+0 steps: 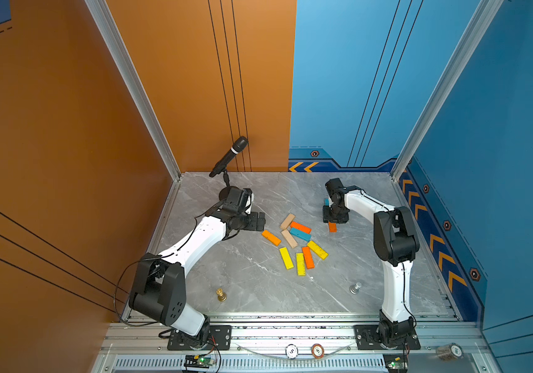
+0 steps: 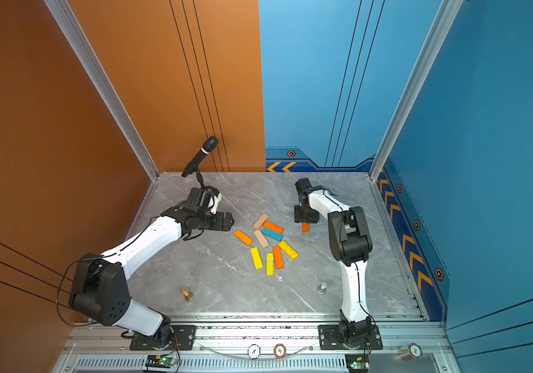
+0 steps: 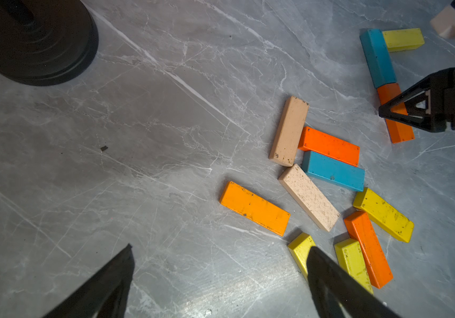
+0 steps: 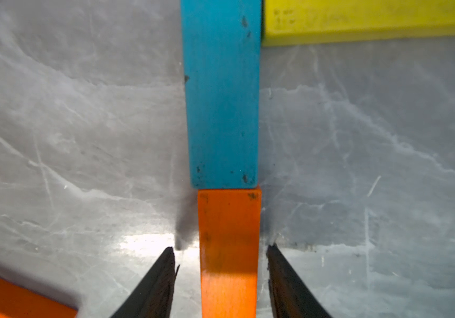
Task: Assemble the number 6 with building blocks
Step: Adjust the building block at the center of the board.
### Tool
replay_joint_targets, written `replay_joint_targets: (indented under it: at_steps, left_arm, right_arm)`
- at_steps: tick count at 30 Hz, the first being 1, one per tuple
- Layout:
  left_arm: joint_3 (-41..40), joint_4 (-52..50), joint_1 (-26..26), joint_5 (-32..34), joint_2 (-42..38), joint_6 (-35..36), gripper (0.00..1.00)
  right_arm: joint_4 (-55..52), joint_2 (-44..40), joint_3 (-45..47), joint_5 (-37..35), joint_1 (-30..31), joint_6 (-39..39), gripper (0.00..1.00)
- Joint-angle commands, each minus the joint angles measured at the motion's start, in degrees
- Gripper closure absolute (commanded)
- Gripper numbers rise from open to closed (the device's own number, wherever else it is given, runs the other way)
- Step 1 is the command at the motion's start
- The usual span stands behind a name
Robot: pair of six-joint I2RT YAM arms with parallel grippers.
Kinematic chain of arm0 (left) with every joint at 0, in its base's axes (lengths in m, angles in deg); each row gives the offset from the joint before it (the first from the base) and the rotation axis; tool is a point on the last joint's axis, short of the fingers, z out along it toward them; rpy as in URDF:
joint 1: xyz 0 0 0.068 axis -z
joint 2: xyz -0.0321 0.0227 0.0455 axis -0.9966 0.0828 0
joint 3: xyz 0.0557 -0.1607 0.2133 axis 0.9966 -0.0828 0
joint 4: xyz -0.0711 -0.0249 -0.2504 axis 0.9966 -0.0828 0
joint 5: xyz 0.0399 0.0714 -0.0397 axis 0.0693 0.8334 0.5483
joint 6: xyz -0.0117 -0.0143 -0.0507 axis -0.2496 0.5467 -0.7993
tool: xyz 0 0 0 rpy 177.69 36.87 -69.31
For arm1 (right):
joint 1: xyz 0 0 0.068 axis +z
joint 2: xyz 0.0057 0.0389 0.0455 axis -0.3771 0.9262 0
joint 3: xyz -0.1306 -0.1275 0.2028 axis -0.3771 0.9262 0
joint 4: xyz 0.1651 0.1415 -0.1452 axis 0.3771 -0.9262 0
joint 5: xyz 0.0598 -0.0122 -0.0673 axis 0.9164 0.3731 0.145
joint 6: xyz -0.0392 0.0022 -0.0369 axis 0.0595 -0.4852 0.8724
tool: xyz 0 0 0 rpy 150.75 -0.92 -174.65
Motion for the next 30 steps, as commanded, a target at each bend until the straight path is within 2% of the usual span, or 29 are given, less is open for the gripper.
replay_joint_targets:
  at_steps: [1,20,24,30]
  left_arm:
    - [1.5,-1.3,0.2,-0.2,-1.5,0.6,0.02]
    - [1.3,-1.3,0.2,-0.2,-1.7,0.7,0.02]
    - [1.3,-1.3,0.2,-0.2,-1.6,0.8,0.02]
    - [1.3,-1.3,0.1,-0.1,-1.5,0.8,0.02]
  right_arm:
    - [-1.9,1.3,-1.5,-1.5,0.5,0.3,0.48]
    - [-2.3,2.4,-2.4,-1.4,0.6,0.2,0.54]
    - [-2.5,2.3,-3.0,-1.8,0.5,0.3,0.53]
    - [-4.1,-0.4,-7.3,-1.8,-0.1,1.0,0.43]
